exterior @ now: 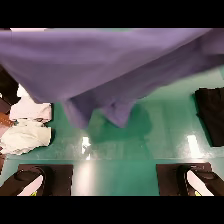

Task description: Fold the shirts.

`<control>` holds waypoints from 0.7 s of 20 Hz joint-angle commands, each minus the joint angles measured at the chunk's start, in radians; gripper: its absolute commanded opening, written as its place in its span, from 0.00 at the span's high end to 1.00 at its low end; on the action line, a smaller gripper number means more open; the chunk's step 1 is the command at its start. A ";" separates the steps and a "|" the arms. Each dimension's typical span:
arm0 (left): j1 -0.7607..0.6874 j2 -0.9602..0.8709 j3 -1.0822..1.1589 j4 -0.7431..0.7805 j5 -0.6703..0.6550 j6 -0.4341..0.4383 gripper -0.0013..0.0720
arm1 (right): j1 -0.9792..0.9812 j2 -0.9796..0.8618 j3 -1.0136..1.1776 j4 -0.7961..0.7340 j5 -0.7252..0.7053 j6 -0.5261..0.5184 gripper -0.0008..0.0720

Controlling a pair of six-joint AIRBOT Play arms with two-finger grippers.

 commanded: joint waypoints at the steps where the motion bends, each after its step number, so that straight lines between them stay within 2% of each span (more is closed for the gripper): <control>1: 0.000 0.000 0.110 -0.063 -0.011 -0.056 0.95 | -0.111 0.009 0.166 -0.003 0.063 0.006 0.97; 5: 0.000 0.000 0.083 -0.059 0.016 -0.054 0.95 | -0.188 -0.088 0.274 0.006 0.133 0.057 0.97; 9: 0.000 -0.035 -0.296 0.129 0.044 0.007 0.95 | -0.141 -0.252 0.078 0.105 0.157 0.084 0.97; 11: 0.001 -0.097 -0.540 0.164 0.156 0.032 0.95 | -0.073 -0.374 -0.026 0.048 0.158 0.100 0.97; 14: 0.001 -0.264 -0.807 0.154 0.430 0.089 0.95 | 0.018 -0.588 -0.103 -0.092 0.086 0.099 0.97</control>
